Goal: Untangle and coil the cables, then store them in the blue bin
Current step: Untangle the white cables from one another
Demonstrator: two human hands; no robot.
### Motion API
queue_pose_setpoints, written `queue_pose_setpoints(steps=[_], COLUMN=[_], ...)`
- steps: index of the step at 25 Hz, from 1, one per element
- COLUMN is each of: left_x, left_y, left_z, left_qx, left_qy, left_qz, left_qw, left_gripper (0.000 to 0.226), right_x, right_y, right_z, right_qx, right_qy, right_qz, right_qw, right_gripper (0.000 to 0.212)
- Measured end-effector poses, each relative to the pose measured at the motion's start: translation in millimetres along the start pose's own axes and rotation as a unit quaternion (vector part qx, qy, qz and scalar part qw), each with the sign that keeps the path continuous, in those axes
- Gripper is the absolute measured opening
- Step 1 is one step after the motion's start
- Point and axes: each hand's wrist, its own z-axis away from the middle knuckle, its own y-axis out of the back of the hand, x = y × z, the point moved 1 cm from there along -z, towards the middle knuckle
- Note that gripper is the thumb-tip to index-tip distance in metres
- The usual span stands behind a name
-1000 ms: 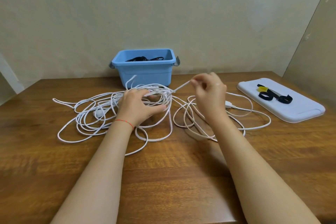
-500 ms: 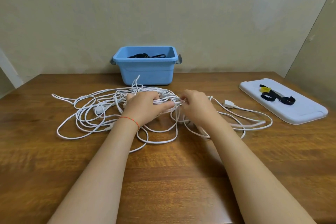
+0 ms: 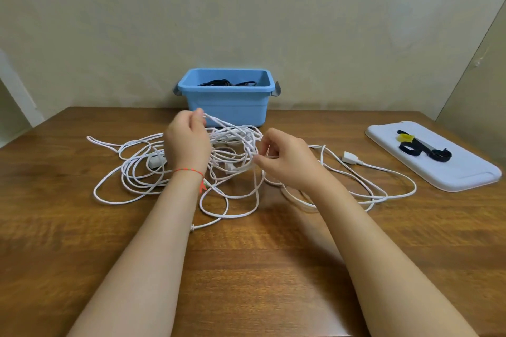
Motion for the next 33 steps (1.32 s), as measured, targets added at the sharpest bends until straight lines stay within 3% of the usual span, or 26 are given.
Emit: queue_pose_setpoints(steps=[2,5,8,9,10,12,13,14,16,19,21,23,24,26,27,29,31,33], left_x=[-5,-4,-5,-11,-20,-40,-46,-46,-32,-12,-1,24,33,40,34,17,-4,-16], left_y=[4,3,-1,1,5,19,23,22,10,0,-1,-2,-6,-20,-27,-32,-25,-15], left_z=[-6,-3,-2,-6,-15,-32,-35,-35,-26,-5,2,22,36,58,59,45,15,-1], left_qx=[0.035,0.015,-0.005,0.015,0.053,0.109,0.108,0.087,0.017,0.011,0.013,-0.178,-0.308,-0.469,-0.49,-0.423,-0.304,-0.215], left_qy=[0.038,0.05,0.048,0.074,0.121,0.224,0.247,0.241,0.171,-0.05,-0.191,-0.198,-0.175,-0.2,-0.235,-0.267,-0.18,-0.119], left_qz=[0.029,0.038,0.042,0.049,0.068,0.09,0.091,0.085,0.02,-0.161,-0.069,0.107,0.122,-0.001,-0.095,-0.252,-0.361,-0.417], left_qw=[0.998,0.998,0.998,0.996,0.989,0.964,0.959,0.963,0.985,0.986,0.979,0.958,0.927,0.86,0.834,0.829,0.863,0.875], left_gripper=[0.036,0.033,0.032,0.033,0.034,0.036,0.036,0.035,0.026,0.038,0.04,0.027,0.025,0.036,0.029,0.019,0.026,0.027], right_x=[5,19,30,37,44,65,73,78,72,44,38,40,40,44,49,65,82,86], right_y=[8,23,25,30,43,78,89,88,62,22,18,15,14,16,22,42,57,57], right_z=[-4,-8,-12,-13,-13,-6,-2,-2,-15,-19,-16,-15,-15,-17,-19,-17,-14,-12], right_qx=[0.051,0.174,0.195,0.236,0.311,0.474,0.502,0.477,0.337,0.173,0.162,0.161,0.16,0.184,0.219,0.306,0.354,0.344], right_qy=[0.016,0.006,0.028,0.026,0.005,-0.081,-0.125,-0.15,-0.123,-0.079,-0.066,-0.067,-0.07,-0.097,-0.119,-0.18,-0.222,-0.226], right_qz=[0.014,-0.021,0.025,0.032,0.011,-0.067,-0.085,-0.08,-0.066,0.022,0.098,0.099,0.097,0.089,0.078,0.055,0.027,0.019], right_qw=[0.998,0.984,0.98,0.971,0.95,0.874,0.851,0.862,0.931,0.982,0.98,0.98,0.98,0.974,0.965,0.933,0.908,0.911], right_gripper=[0.02,0.015,0.003,0.007,0.013,0.019,0.02,0.021,0.021,0.024,0.027,0.027,0.027,0.026,0.026,0.028,0.03,0.029])
